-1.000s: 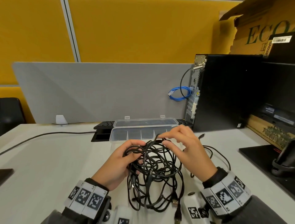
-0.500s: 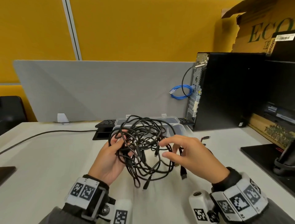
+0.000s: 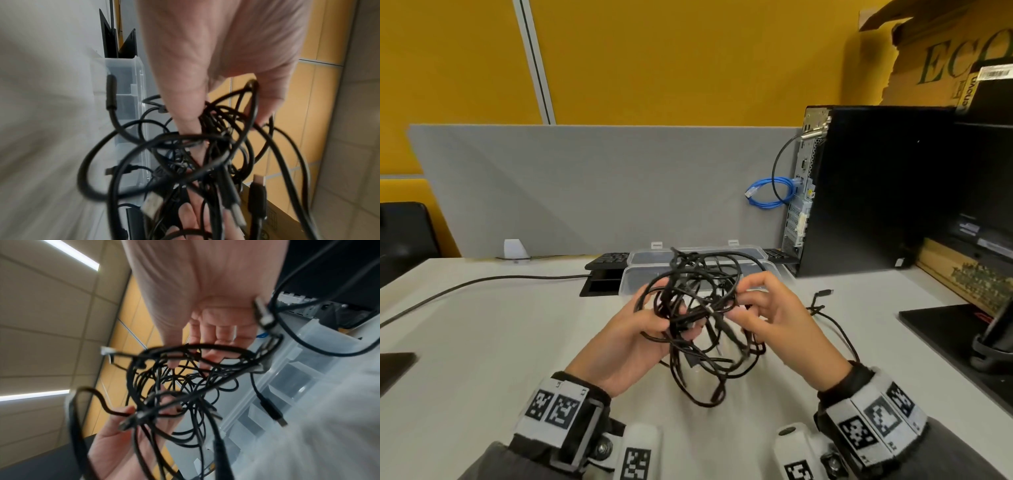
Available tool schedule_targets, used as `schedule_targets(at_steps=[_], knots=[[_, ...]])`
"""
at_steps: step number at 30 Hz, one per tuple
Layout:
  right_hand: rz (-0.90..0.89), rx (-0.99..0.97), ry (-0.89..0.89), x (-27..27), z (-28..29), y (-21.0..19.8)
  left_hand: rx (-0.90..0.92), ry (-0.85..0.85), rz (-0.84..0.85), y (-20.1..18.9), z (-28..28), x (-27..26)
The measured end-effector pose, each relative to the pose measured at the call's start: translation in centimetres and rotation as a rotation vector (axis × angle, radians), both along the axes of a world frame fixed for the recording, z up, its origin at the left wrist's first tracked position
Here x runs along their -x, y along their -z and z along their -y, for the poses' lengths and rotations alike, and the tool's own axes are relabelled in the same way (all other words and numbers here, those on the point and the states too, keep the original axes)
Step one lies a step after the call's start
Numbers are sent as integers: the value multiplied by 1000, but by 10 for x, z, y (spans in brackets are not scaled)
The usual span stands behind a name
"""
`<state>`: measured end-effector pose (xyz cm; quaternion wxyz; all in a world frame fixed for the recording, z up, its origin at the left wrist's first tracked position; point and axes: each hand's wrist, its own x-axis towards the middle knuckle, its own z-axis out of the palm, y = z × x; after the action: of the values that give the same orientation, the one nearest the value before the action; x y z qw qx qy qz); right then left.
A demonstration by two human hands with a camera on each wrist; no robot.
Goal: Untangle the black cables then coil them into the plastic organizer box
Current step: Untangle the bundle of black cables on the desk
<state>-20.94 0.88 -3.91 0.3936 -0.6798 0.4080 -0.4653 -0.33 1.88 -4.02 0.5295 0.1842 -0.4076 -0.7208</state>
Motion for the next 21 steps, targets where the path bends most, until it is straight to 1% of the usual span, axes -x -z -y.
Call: schedule_targets(at_steps=[2,6,9,12,15,16,18,20,21], knots=[[14,-3,12,1,3,3,5,28,43,2,0,-1],[0,12,28,1,4,6,10,-12,171,-2,-3,0],[25,9,5,1,2,2,5,-97,189,-3,-3,1],[2,-51,-38,2,1,-2,-3,-119,196,-5,-4,3],[20,-119,-65,2,-2,-5,-23,-133,224,-4,-4,4],[-1,-97,-47,2,-3,-6,-20,-140,240,-3,-3,4],[-75,-3,51,1,-3,-6,-9,-149,271,-2,-2,6],[-107,94,159,1,-3,-5,-8,-167,273,-1,-3,8],[-126,140,184,0,-4,-6,-5,-176,267,0,-2,8]])
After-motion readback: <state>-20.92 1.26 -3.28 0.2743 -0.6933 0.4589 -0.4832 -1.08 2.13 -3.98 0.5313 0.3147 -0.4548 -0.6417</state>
